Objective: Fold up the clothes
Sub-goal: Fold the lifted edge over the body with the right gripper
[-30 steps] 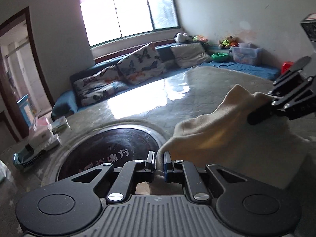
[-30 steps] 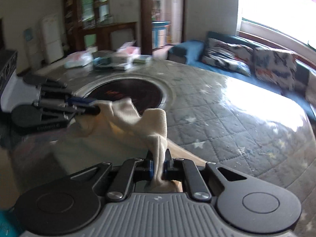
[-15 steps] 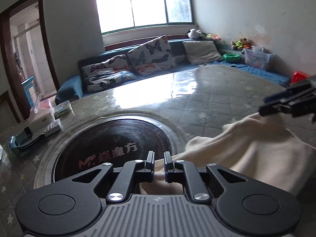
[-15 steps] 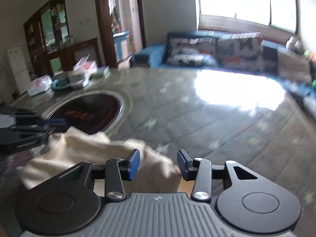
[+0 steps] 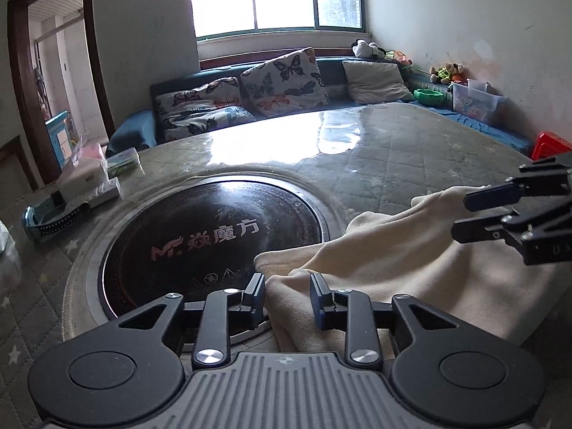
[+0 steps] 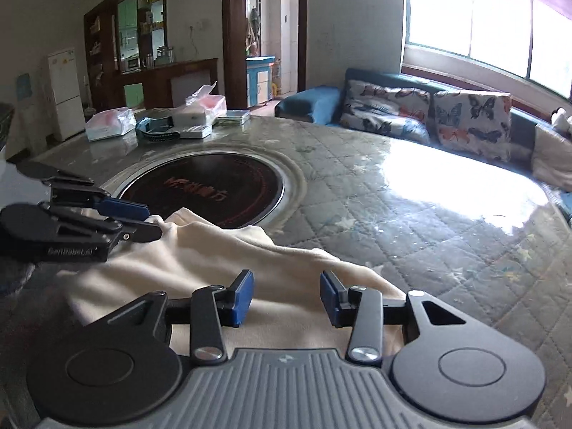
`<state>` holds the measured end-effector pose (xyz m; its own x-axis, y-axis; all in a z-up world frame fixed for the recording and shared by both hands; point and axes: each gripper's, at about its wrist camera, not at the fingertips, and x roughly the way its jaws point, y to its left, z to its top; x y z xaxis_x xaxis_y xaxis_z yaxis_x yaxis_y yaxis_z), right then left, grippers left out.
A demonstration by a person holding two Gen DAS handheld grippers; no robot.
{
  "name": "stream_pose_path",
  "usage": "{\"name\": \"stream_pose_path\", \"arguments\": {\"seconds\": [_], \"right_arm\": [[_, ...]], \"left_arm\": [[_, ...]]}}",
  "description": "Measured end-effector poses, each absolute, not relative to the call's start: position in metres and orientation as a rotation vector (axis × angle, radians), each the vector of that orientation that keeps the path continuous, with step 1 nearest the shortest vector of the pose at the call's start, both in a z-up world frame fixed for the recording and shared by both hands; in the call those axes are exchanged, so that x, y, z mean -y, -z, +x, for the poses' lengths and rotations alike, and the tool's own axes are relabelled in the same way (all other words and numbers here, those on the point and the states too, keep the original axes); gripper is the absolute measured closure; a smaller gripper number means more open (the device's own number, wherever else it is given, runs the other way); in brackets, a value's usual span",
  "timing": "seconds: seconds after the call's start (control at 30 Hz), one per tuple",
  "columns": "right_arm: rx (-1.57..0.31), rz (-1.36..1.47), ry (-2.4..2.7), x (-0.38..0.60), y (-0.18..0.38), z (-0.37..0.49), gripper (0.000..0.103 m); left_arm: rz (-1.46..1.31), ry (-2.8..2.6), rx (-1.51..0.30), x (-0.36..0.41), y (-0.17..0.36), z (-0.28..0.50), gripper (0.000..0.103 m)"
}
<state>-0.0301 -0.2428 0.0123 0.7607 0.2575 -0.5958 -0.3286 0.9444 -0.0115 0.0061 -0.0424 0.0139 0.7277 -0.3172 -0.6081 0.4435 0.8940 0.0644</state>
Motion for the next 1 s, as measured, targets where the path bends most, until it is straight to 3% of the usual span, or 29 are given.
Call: {"name": "stream_pose_path", "arguments": {"seconds": [0.07, 0.17, 0.4, 0.67, 0.8, 1.0], "right_arm": [[-0.621, -0.132, -0.310, 0.242, -0.011, -0.037, 0.062], [-0.623, -0.155, -0.308, 0.243, -0.009, -0.047, 0.061], [-0.621, -0.201, -0.273, 0.249, -0.002, -0.063, 0.056], [-0.665, -0.163, -0.286, 0.257, -0.003, -0.056, 0.058], [-0.646, -0.107, -0.314, 0.260, -0.021, -0.042, 0.066], [-0.658, 0.026, -0.365, 0.253, -0.025, 0.004, 0.086]], "left_arm": [[0.196, 0.438, -0.632, 0.041, -0.013, 0.008, 0.092], [0.201, 0.429, -0.615, 0.042, -0.013, 0.007, 0.098], [0.204, 0.367, -0.464, 0.047, -0.035, 0.003, 0.099], [0.253, 0.325, -0.570, 0.059, 0.003, 0.026, 0.098], [0.236, 0.325, -0.562, 0.057, -0.003, 0.024, 0.095], [0.212, 0.336, -0.534, 0.055, -0.017, 0.010, 0.094]]}}
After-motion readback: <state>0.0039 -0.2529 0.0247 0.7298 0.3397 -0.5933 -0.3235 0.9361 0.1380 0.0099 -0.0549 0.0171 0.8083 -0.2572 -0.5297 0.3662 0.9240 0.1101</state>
